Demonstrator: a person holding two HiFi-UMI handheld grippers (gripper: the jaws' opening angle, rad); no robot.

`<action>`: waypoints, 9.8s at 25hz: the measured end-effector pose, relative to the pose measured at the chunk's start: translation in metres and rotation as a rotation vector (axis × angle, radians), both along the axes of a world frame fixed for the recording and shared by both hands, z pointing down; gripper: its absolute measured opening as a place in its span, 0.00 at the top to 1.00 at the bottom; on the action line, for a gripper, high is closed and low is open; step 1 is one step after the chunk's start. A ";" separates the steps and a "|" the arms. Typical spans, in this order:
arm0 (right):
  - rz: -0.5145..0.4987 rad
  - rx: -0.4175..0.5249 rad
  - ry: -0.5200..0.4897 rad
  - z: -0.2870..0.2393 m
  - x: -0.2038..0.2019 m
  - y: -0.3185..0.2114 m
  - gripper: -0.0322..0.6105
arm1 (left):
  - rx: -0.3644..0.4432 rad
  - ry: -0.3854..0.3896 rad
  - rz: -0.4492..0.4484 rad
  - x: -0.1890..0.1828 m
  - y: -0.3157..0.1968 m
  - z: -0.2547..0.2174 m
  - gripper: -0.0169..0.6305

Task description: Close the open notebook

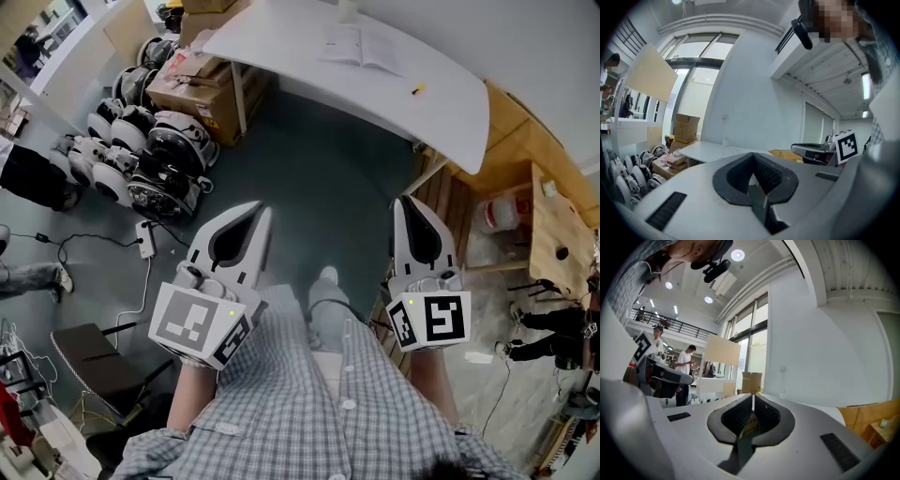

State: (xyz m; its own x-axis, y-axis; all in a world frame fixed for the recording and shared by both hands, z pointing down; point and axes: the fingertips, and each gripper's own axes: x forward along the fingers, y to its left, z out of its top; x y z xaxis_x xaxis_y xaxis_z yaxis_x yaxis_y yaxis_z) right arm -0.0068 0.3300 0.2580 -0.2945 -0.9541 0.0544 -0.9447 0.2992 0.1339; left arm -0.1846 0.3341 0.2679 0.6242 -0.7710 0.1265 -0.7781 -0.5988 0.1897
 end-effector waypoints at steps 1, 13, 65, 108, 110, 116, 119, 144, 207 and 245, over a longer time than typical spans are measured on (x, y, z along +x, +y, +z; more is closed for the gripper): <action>-0.001 -0.002 0.001 0.000 0.004 -0.005 0.90 | 0.001 0.001 0.000 0.005 -0.005 -0.001 0.97; -0.062 -0.005 -0.011 -0.003 0.038 -0.069 0.91 | 0.016 -0.020 -0.061 0.040 -0.050 -0.010 0.96; -0.004 -0.038 -0.032 0.017 0.159 -0.175 0.91 | -0.001 -0.044 0.005 0.165 -0.168 -0.001 0.97; 0.154 -0.018 -0.002 0.015 0.123 -0.368 0.91 | 0.027 -0.001 0.169 0.135 -0.396 0.000 0.97; 0.150 -0.020 0.000 0.017 0.119 -0.370 0.90 | 0.025 0.005 0.168 0.132 -0.399 0.001 0.97; 0.143 -0.052 -0.003 0.025 0.108 -0.373 0.91 | 0.021 -0.009 0.155 0.118 -0.396 0.004 0.97; 0.130 -0.056 -0.016 0.026 0.101 -0.373 0.91 | 0.010 0.002 0.137 0.108 -0.397 0.005 0.96; 0.088 -0.070 -0.063 0.034 0.110 -0.407 0.91 | 0.022 0.006 0.062 0.105 -0.412 0.004 0.96; 0.155 -0.640 -0.401 0.231 0.182 -0.563 0.90 | -0.093 -0.005 0.019 0.162 -0.589 0.036 0.97; 0.185 -0.970 -0.853 0.327 0.178 -0.571 0.76 | -0.138 -0.051 -0.022 0.179 -0.621 0.049 0.96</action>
State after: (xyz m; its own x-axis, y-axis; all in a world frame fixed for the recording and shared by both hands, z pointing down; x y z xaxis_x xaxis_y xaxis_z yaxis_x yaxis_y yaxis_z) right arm 0.1711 -0.2408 0.5849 -0.4474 -0.6618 0.6015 -0.6615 -0.2078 -0.7206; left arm -0.0052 -0.2870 0.3166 0.5973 -0.7574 0.2636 -0.8015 -0.5523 0.2292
